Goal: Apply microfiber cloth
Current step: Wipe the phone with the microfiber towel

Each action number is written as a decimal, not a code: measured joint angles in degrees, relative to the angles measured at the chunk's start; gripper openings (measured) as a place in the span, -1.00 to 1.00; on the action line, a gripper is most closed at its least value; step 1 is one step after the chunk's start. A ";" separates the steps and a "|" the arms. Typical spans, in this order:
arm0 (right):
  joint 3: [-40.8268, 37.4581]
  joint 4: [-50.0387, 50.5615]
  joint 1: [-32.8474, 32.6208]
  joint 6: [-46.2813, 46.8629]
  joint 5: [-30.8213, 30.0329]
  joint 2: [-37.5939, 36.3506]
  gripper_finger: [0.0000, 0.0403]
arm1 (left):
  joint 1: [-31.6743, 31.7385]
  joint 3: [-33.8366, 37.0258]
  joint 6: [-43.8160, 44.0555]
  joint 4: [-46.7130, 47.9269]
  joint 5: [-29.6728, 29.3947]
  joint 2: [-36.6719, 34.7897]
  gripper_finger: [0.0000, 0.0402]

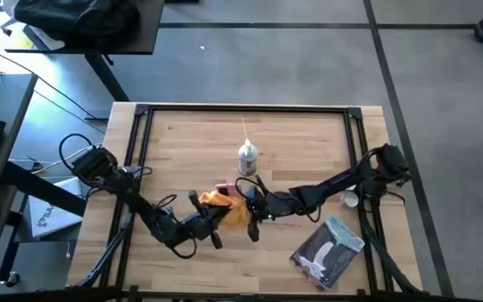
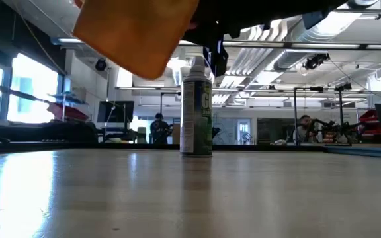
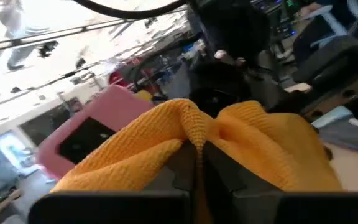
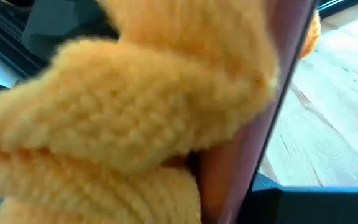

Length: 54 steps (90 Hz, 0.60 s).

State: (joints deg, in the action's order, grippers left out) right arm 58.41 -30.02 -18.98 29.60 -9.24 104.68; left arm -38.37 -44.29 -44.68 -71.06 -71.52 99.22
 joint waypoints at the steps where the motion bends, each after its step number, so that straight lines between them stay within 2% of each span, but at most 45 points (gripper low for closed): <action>1: 0.00 0.00 0.00 0.04 0.03 0.00 -0.98 | -0.01 0.00 -0.93 -0.75 -0.42 0.00 -1.00; 17: 0.00 0.04 -0.06 0.20 0.80 0.00 -0.97 | -0.09 0.02 -17.82 -16.39 -3.58 -0.55 -1.00; 26: 0.00 0.15 -0.14 0.17 1.17 0.00 -0.97 | -0.04 0.02 -24.36 -18.71 -4.09 -2.22 -1.00; 44: 0.09 -0.24 -0.46 -1.48 2.38 -0.06 -0.97 | 0.17 0.13 -24.82 -18.25 -5.21 -4.15 -1.00; 54: 0.07 -0.20 -0.59 -2.23 2.33 -0.07 -0.97 | 0.11 0.13 -19.62 -13.14 -4.36 -4.06 -1.00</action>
State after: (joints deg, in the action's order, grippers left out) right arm 58.48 -30.22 -19.57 27.38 -6.92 104.62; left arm -38.26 -44.16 -64.30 -84.20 -75.88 95.16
